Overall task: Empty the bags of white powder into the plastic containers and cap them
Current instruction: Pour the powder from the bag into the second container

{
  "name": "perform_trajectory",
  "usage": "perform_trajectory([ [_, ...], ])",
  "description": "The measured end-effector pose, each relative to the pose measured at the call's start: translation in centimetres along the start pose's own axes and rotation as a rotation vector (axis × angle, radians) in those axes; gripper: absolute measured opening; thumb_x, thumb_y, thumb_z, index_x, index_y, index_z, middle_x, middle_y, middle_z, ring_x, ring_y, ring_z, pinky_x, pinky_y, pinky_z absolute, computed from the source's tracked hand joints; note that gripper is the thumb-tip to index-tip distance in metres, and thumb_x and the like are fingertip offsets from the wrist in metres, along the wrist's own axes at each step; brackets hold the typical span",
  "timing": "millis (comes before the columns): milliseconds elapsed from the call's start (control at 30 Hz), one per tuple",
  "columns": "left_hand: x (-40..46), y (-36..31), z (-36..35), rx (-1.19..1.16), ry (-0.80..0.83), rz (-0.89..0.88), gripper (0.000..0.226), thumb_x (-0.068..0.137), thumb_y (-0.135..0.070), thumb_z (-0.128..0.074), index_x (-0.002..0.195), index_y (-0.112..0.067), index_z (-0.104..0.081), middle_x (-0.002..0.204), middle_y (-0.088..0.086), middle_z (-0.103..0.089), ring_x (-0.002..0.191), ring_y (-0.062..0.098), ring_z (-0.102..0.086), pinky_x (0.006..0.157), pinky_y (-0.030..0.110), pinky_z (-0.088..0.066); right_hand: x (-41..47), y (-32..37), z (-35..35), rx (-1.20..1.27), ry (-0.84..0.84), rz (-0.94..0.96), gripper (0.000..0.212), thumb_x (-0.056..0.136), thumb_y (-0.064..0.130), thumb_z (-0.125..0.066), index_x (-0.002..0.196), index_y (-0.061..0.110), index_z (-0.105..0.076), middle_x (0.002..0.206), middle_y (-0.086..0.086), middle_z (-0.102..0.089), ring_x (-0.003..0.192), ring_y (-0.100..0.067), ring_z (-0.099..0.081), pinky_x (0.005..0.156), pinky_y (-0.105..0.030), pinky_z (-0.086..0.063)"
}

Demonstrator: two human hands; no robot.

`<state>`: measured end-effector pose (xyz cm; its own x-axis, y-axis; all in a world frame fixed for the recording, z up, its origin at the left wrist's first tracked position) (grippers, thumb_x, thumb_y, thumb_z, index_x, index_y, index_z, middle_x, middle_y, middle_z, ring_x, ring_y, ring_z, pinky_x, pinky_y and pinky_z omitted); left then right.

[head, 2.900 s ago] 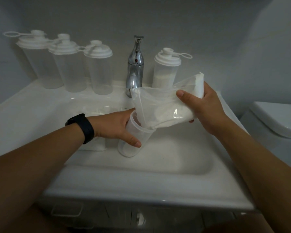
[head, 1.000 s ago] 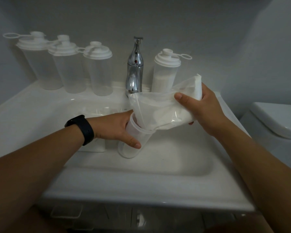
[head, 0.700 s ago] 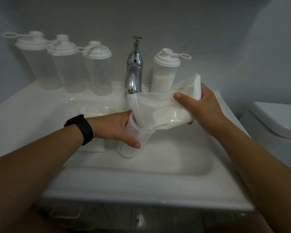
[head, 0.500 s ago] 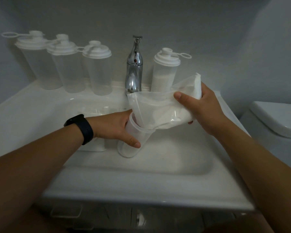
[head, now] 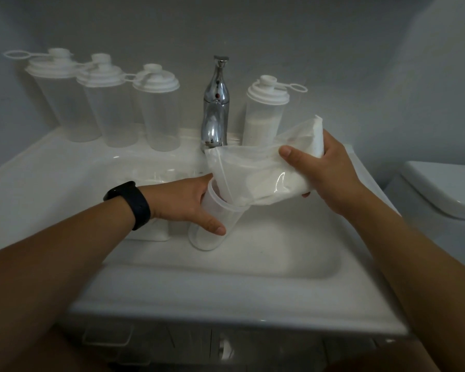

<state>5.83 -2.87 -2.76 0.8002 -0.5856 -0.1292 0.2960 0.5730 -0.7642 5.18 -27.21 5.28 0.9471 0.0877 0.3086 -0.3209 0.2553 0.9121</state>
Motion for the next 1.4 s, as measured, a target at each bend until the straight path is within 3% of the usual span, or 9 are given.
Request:
perform_trajectory([
  [300, -0.01, -0.03, 0.01, 0.018, 0.006, 0.003, 0.085, 0.067, -0.041, -0.095, 0.139, -0.041, -0.049, 0.129, -0.028, -0.063, 0.122, -0.003, -0.059, 0.108, 0.027, -0.047, -0.14, 0.04, -0.33, -0.010, 0.010, -0.002, 0.023, 0.088, 0.033, -0.078, 0.104, 0.029, -0.062, 0.088, 0.003, -0.075, 0.070, -0.016, -0.073, 0.043, -0.030, -0.050],
  [633, -0.01, -0.10, -0.02, -0.014, 0.002, 0.004, 0.084, 0.065, -0.037, -0.092, 0.132, -0.050, -0.043, 0.125, -0.037, -0.060, 0.119, -0.010, -0.056, 0.096, 0.011, -0.047, -0.03, 0.20, -0.16, 0.009, -0.009, 0.007, 0.022, 0.089, 0.033, -0.078, 0.105, 0.030, -0.062, 0.088, 0.005, -0.074, 0.069, -0.015, -0.073, 0.044, -0.028, -0.048],
  [733, 0.01, 0.09, 0.05, -0.014, -0.002, 0.001, 0.085, 0.065, -0.038, -0.093, 0.135, -0.047, -0.045, 0.128, -0.032, -0.062, 0.121, -0.006, -0.058, 0.101, 0.017, -0.048, -0.08, 0.14, -0.21, -0.009, 0.000, 0.000, 0.025, 0.088, 0.034, -0.078, 0.106, 0.030, -0.062, 0.092, 0.003, -0.074, 0.071, -0.017, -0.073, 0.044, -0.029, -0.050],
  [867, 0.06, 0.10, 0.02, -0.003, 0.005, 0.007, 0.087, 0.066, -0.039, -0.093, 0.135, -0.050, -0.042, 0.128, -0.035, -0.060, 0.120, -0.009, -0.056, 0.100, 0.014, -0.047, -0.08, 0.22, -0.12, -0.008, -0.006, 0.008, 0.027, 0.089, 0.035, -0.078, 0.110, 0.027, -0.062, 0.094, 0.000, -0.074, 0.072, -0.018, -0.073, 0.044, -0.029, -0.049],
  [967, 0.13, 0.27, 0.09, 0.017, 0.003, 0.009, 0.093, 0.066, -0.045, -0.096, 0.143, -0.042, -0.044, 0.133, -0.028, -0.060, 0.124, -0.004, -0.057, 0.109, 0.027, -0.047, -0.08, 0.08, -0.22, -0.020, 0.010, -0.004, 0.027, 0.088, 0.036, -0.078, 0.109, 0.028, -0.062, 0.096, -0.002, -0.075, 0.074, -0.020, -0.074, 0.045, -0.031, -0.051],
  [1167, 0.11, 0.15, 0.05, 0.029, -0.003, -0.002, 0.093, 0.066, -0.046, -0.095, 0.144, -0.039, -0.045, 0.135, -0.026, -0.060, 0.125, -0.002, -0.057, 0.112, 0.031, -0.046, -0.10, 0.00, -0.31, -0.019, 0.003, -0.002, 0.025, 0.088, 0.035, -0.079, 0.106, 0.029, -0.063, 0.094, -0.001, -0.075, 0.072, -0.020, -0.074, 0.045, -0.031, -0.051],
  [1333, 0.01, -0.01, -0.01, 0.014, -0.007, 0.013, 0.084, 0.066, -0.040, -0.093, 0.134, -0.049, -0.045, 0.128, -0.033, -0.061, 0.120, -0.008, -0.057, 0.104, 0.019, -0.046, -0.09, -0.06, -0.18, -0.018, -0.011, -0.007, 0.027, 0.088, 0.036, -0.079, 0.108, 0.029, -0.062, 0.095, 0.000, -0.074, 0.073, -0.018, -0.074, 0.045, -0.029, -0.050],
  [1400, 0.00, 0.08, 0.04, 0.013, -0.010, 0.011, 0.086, 0.067, -0.041, -0.094, 0.138, -0.046, -0.045, 0.130, -0.031, -0.061, 0.121, -0.007, -0.057, 0.104, 0.021, -0.047, -0.09, -0.05, -0.19, -0.020, -0.011, -0.010, 0.028, 0.088, 0.036, -0.079, 0.109, 0.029, -0.063, 0.095, 0.000, -0.075, 0.074, -0.019, -0.074, 0.046, -0.030, -0.050],
])
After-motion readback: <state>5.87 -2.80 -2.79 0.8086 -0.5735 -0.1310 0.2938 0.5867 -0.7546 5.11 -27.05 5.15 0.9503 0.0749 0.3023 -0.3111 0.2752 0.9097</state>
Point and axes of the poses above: each hand's wrist, its own x-axis towards the middle knuckle, its own z-axis out of the back of the hand, y = z × x, the point moved 5 cm from there along x, towards the middle knuckle
